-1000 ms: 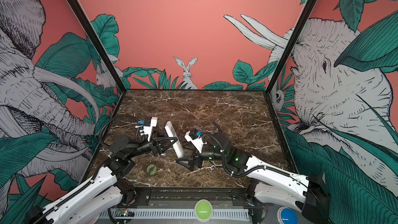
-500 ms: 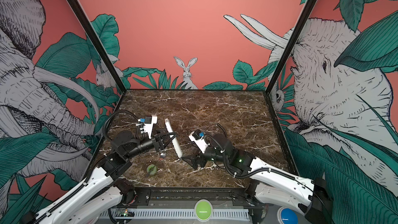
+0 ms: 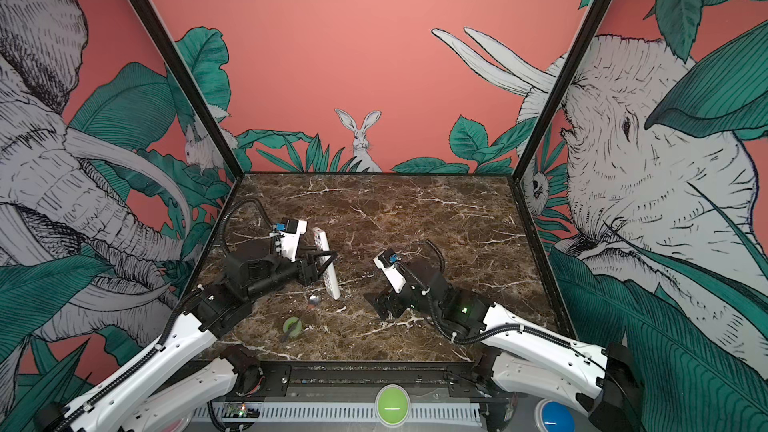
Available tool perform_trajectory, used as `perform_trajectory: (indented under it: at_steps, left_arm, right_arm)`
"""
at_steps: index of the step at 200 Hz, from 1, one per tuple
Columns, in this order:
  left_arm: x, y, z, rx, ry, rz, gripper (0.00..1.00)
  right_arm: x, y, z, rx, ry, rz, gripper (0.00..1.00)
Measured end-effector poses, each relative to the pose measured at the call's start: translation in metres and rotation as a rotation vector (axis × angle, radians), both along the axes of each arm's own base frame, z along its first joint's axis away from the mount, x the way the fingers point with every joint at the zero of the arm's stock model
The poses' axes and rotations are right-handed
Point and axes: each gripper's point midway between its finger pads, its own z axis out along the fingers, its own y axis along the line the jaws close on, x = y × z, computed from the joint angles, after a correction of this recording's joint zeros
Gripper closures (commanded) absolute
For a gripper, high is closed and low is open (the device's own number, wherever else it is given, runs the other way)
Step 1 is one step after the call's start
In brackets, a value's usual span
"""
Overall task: Load the batteries into the remote control
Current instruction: 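Open the right gripper and draw it back while the left gripper lowers the remote, then lower the remote flat onto the table with the left gripper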
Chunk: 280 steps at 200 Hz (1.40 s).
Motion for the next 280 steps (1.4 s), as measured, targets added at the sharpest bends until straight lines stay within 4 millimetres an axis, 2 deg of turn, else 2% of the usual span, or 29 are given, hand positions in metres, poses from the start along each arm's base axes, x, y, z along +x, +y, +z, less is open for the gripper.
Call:
perform_trajectory:
  at_steps: [55, 75, 110, 146, 179, 247, 280]
  left_arm:
    - [0.018, 0.016, -0.038, 0.202, 0.143, 0.119, 0.85]
    - [0.019, 0.023, -0.057, 0.267, 0.193, 0.150, 0.85]
    - [0.024, 0.030, -0.078, 0.335, 0.251, 0.196, 0.85]
    - [0.027, 0.032, -0.104, 0.393, 0.323, 0.232, 0.84]
    - [0.027, 0.027, -0.125, 0.435, 0.382, 0.245, 0.83]
    - [0.024, -0.002, -0.161, 0.476, 0.468, 0.236, 0.79]
    - [0.025, -0.008, -0.177, 0.484, 0.509, 0.252, 0.78]
  right_arm:
    - [0.019, -0.015, -0.003, -0.063, -0.066, -0.108, 0.03]
    - [0.023, -0.019, -0.003, -0.073, -0.079, -0.132, 0.02]
    - [0.031, -0.028, -0.006, -0.100, -0.086, -0.180, 0.00]
    - [0.038, -0.039, -0.023, -0.133, -0.058, -0.221, 0.01]
    - [0.041, -0.044, -0.040, -0.156, -0.012, -0.247, 0.01]
    - [0.042, -0.056, -0.065, -0.166, 0.062, -0.280, 0.01]
    - [0.041, -0.059, -0.072, -0.165, 0.077, -0.285, 0.01]
